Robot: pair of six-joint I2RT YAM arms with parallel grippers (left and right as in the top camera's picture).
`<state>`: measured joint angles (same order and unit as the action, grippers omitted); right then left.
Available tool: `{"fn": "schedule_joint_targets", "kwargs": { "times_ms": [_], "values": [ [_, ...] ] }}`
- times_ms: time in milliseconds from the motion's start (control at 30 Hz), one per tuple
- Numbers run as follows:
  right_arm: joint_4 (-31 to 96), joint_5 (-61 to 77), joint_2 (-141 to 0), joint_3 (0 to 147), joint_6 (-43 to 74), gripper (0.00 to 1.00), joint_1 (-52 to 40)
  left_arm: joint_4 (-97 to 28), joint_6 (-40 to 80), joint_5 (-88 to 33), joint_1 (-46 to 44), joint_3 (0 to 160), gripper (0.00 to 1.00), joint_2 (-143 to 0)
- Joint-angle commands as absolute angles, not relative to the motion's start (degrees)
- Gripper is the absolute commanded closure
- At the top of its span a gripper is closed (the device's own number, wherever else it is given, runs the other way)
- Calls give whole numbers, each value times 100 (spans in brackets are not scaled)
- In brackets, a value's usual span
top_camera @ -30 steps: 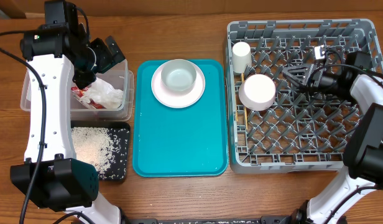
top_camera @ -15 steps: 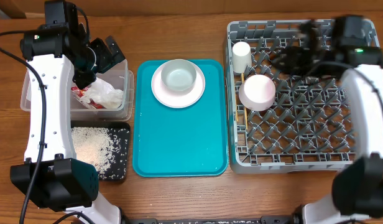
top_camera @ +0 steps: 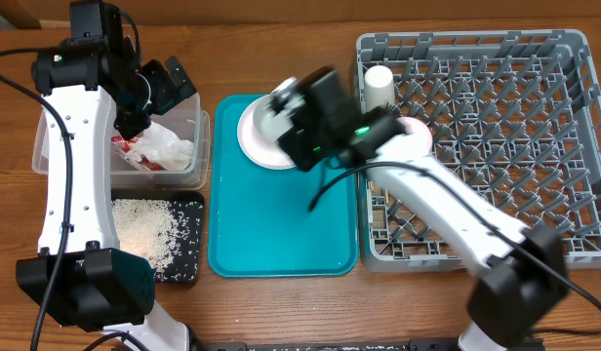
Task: Sort waste into correct bins and load items into the dishwasher
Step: 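Move right gripper to the pale green bowl on the white plate and grasp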
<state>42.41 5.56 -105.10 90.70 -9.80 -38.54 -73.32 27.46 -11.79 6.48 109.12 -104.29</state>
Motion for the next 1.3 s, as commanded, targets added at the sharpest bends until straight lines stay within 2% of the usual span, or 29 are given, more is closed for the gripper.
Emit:
{"fn": "schedule_joint_targets", "kwargs": {
  "times_ms": [0,167,633,833,1267],
  "values": [
    [3883,-47,-10910,9109,-1229,50,-4069,-7336,2700,-1157,635,10997,0,-10436],
    [3240,-40,-11445,9109,-1249,55,-4141,-7336,2700,-1157,635,10997,0,-10436],
    [2038,-134,-12250,9109,-1896,59,-4106,-7336,2700,-1157,635,10997,0,-10436],
    [1984,-209,-12416,9109,-1977,69,-4075,-7336,2700,-1157,635,10997,0,-10436],
    [2154,-211,-12455,9109,-1977,69,-4075,-7336,2700,-1157,635,10997,0,-10436]
  ]
}}
